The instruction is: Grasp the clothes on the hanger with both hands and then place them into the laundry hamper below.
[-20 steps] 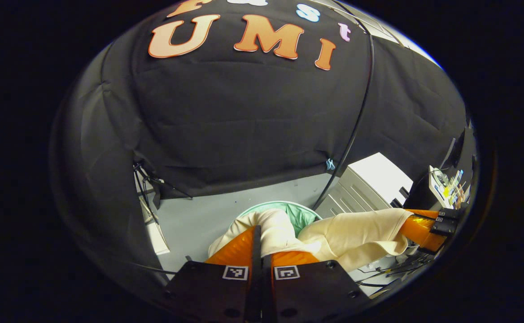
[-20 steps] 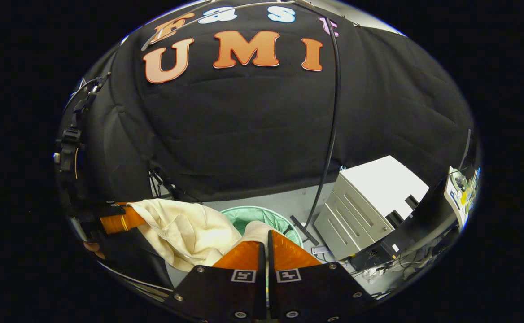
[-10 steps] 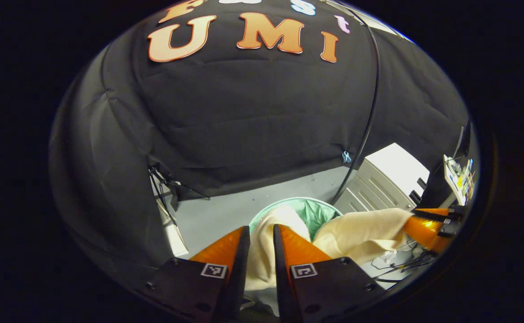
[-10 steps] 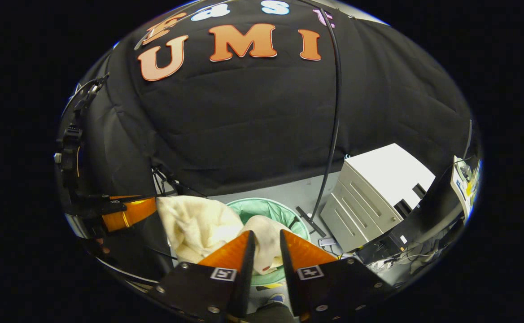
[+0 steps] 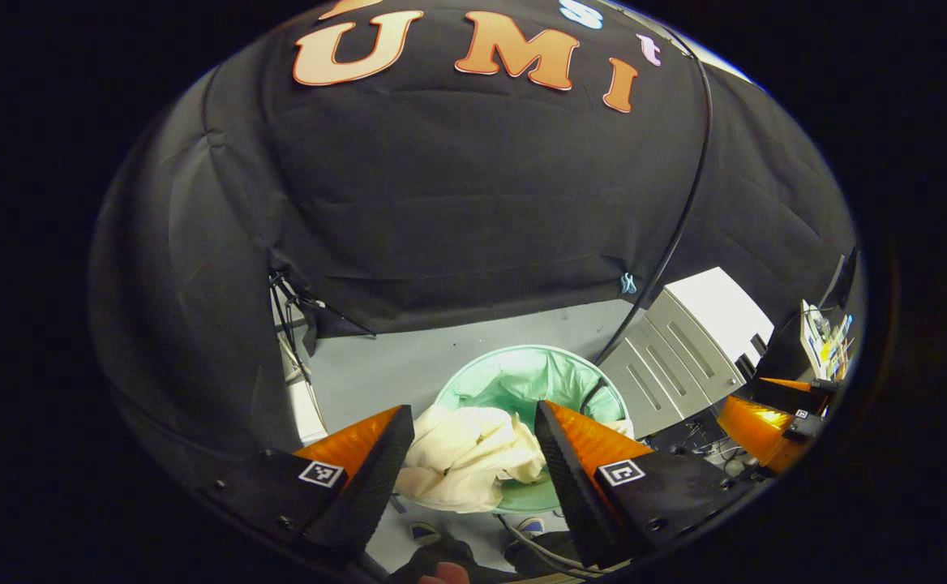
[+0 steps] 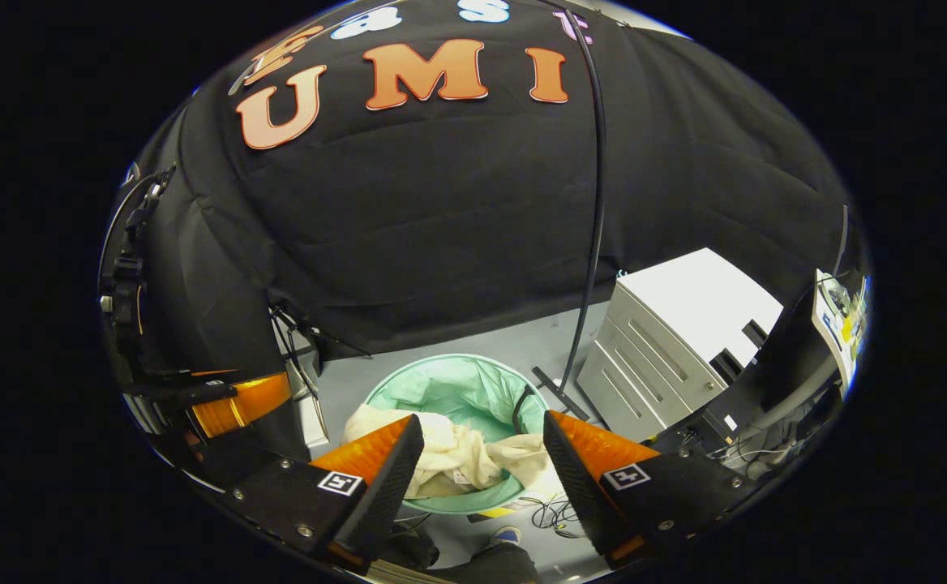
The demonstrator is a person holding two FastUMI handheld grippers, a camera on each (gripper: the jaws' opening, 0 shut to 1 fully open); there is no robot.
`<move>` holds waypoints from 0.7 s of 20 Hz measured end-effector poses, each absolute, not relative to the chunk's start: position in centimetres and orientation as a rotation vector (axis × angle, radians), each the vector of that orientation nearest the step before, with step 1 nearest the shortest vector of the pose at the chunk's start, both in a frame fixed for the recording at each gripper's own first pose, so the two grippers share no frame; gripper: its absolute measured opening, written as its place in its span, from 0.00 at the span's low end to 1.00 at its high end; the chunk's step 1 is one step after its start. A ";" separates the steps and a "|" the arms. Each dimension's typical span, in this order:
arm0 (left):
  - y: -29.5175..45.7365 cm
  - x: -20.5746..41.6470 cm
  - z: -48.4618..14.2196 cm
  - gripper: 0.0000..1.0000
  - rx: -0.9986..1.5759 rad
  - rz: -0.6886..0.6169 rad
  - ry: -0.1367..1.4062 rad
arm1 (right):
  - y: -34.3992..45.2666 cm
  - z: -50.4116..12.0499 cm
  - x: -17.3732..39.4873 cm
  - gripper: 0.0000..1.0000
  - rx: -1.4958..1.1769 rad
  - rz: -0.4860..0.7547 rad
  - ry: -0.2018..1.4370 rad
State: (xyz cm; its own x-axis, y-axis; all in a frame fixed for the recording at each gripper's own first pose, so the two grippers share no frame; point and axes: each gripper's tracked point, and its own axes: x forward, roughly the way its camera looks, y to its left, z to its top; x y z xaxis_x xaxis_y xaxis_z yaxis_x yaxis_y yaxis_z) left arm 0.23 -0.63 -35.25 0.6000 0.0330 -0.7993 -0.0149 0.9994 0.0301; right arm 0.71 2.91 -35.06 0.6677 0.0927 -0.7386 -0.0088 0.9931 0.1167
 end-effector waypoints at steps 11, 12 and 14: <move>-0.5 -0.3 -34.5 0.98 0.023 0.016 0.915 | 3.6 -35.0 -0.1 0.92 0.102 0.070 0.850; -0.5 -0.2 -34.0 0.98 0.023 0.016 0.904 | 3.7 -34.8 -0.1 0.92 0.106 0.068 0.847; -0.6 0.4 -32.1 0.98 0.004 0.012 0.845 | 3.8 -33.4 0.5 0.92 0.128 0.065 0.790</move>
